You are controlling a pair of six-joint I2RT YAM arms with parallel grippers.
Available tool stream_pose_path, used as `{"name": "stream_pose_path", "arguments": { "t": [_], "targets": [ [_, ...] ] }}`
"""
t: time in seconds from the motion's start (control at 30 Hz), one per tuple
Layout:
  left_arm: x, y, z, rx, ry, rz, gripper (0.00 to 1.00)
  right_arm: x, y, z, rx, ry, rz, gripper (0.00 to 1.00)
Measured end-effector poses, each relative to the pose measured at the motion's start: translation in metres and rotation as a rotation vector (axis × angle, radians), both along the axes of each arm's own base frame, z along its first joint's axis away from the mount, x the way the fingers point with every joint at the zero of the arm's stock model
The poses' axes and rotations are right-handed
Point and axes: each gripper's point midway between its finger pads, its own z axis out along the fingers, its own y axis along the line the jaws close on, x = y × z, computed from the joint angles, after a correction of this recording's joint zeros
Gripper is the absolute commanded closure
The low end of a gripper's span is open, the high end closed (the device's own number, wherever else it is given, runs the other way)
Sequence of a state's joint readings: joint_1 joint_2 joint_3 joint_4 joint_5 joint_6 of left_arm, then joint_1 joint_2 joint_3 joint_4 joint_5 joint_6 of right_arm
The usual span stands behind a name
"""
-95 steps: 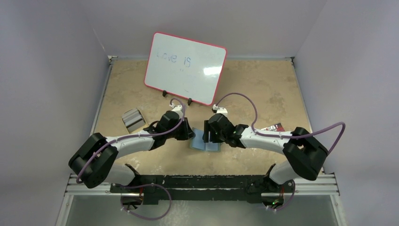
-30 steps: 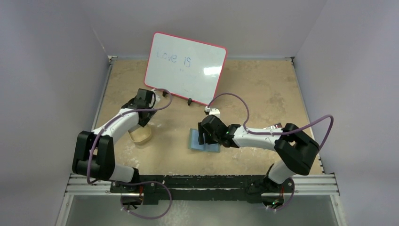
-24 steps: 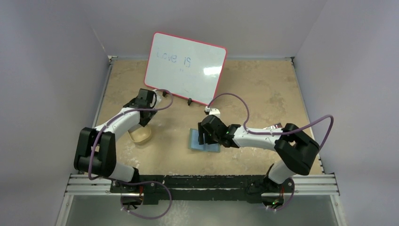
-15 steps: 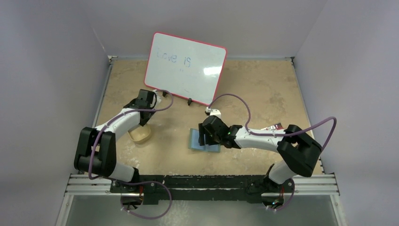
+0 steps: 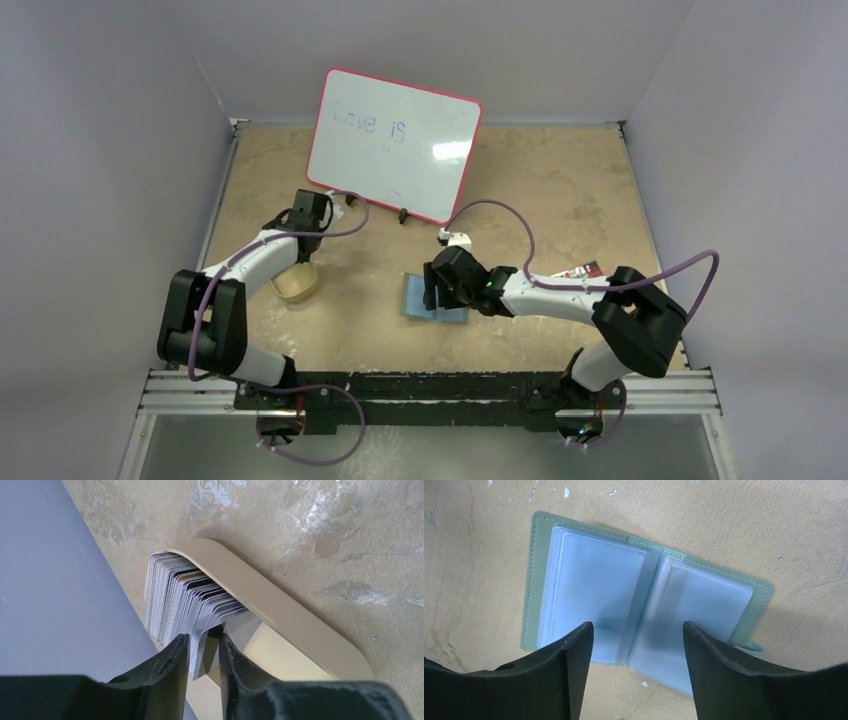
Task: Put the credit cards into the card holder
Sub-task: Pick up the credit card from the storage box.
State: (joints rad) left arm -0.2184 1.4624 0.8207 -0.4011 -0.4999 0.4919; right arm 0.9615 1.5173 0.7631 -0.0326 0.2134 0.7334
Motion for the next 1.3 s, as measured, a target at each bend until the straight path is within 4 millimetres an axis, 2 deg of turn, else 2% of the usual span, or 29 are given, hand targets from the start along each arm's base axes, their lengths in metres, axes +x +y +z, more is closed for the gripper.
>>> {"name": "stream_pose_path", "arguments": {
  "t": [0.37,0.6,0.83,1.0,1.17,1.3],
  "targets": [
    [-0.005,-0.003,0.004,-0.013,0.047,-0.007,1.00,0.000,0.000,0.000,0.000,0.000,0.000,0.32],
    [-0.008,-0.018,0.024,-0.060,0.047,-0.017,1.00,-0.001,0.001,0.000,0.003,0.003,0.004,0.32],
    [-0.016,-0.024,0.064,-0.140,-0.046,0.009,1.00,-0.005,0.008,0.001,0.036,0.019,0.031,0.32],
    [-0.022,-0.036,0.088,-0.248,-0.123,0.012,1.00,-0.007,0.014,0.003,0.063,0.027,0.048,0.33],
    [-0.026,-0.065,0.127,-0.475,-0.275,-0.031,1.00,-0.008,0.013,0.002,0.058,0.030,0.048,0.37],
    [-0.024,-0.101,0.171,-0.744,-0.439,-0.079,1.00,-0.008,0.011,0.001,0.049,0.034,0.045,0.43]
  ]
}}
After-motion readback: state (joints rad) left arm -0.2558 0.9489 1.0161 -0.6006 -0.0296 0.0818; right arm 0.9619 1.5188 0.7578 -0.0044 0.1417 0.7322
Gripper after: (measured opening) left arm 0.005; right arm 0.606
